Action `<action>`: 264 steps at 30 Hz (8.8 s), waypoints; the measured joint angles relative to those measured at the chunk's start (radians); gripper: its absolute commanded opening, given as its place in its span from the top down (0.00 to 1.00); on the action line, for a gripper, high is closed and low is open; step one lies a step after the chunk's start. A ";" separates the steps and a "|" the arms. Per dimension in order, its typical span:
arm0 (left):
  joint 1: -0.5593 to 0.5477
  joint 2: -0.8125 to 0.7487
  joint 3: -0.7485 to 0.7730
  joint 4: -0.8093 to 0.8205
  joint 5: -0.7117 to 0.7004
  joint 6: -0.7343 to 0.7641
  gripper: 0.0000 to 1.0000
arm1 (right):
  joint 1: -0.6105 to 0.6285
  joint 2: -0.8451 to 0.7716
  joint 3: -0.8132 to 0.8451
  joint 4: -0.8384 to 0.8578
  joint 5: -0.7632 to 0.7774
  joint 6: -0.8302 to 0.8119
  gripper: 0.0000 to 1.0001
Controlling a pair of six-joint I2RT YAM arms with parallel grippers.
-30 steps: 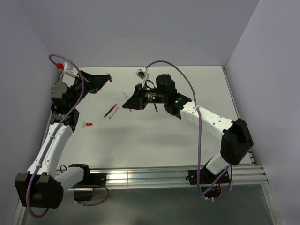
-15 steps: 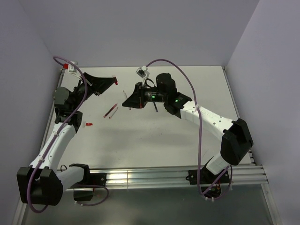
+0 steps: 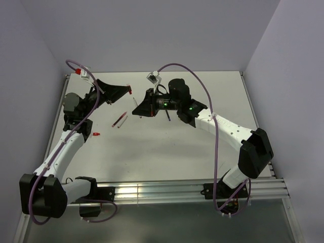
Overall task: Insert the pens into the pen caps
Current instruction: Insert the pen cap onto the pen.
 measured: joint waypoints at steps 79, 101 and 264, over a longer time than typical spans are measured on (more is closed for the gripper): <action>-0.053 0.056 0.019 -0.053 0.011 0.030 1.00 | -0.001 -0.016 0.022 -0.080 0.069 -0.048 1.00; -0.239 -0.151 -0.087 -0.074 -0.212 0.150 1.00 | 0.011 -0.172 -0.079 -0.066 0.082 -0.039 1.00; -0.528 0.014 0.567 -0.688 -0.321 0.683 1.00 | -0.061 -0.329 -0.014 -0.012 -0.055 -0.108 1.00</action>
